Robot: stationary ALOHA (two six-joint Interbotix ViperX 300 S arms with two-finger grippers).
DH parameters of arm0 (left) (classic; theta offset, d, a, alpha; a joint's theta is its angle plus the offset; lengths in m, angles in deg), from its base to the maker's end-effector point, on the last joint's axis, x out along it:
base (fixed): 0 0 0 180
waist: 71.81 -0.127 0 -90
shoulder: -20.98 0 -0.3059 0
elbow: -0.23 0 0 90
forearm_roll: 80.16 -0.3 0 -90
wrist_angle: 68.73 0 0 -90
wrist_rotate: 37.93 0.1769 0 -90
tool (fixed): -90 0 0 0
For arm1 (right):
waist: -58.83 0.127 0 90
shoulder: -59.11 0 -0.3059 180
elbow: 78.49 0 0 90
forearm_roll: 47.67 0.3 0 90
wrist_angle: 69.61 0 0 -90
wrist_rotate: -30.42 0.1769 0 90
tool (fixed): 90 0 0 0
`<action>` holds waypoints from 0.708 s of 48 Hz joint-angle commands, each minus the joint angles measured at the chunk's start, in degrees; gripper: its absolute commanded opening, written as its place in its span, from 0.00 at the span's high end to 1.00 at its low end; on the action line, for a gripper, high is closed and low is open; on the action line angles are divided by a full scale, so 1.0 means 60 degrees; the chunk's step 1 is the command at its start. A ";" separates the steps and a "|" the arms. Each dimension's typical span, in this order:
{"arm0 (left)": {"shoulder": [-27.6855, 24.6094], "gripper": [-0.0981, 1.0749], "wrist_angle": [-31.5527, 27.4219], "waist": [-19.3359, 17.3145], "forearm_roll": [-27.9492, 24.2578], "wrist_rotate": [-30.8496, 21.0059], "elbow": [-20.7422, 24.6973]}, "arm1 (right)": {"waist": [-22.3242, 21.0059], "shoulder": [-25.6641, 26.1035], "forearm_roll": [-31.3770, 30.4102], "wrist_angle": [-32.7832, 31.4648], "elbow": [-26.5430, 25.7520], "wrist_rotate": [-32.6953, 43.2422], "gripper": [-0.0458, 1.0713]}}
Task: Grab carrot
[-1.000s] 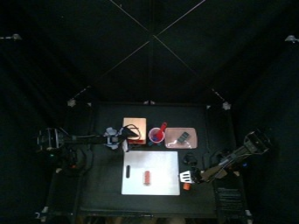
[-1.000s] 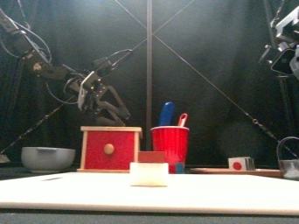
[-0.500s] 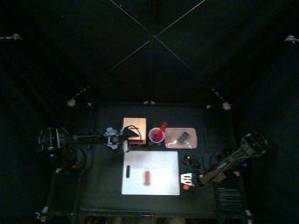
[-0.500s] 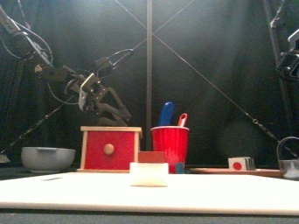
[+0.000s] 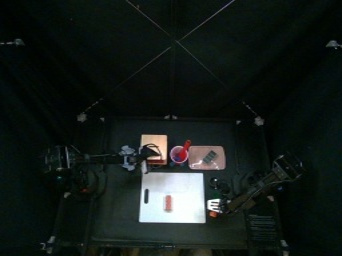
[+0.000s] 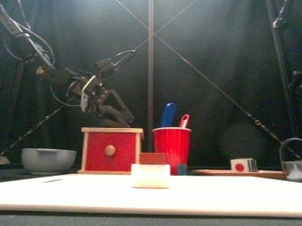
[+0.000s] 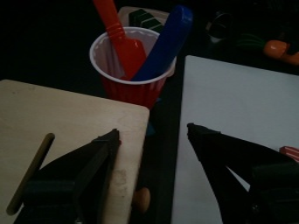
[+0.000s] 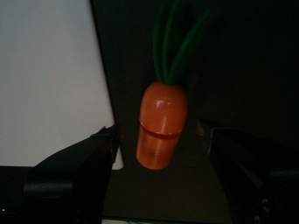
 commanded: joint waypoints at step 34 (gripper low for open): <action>-0.0015 0.09 -0.0044 -0.0059 0.0000 -0.0029 0.0103 | -0.0483 0.0000 -0.0791 0.1113 0.0161 -0.0205 0.43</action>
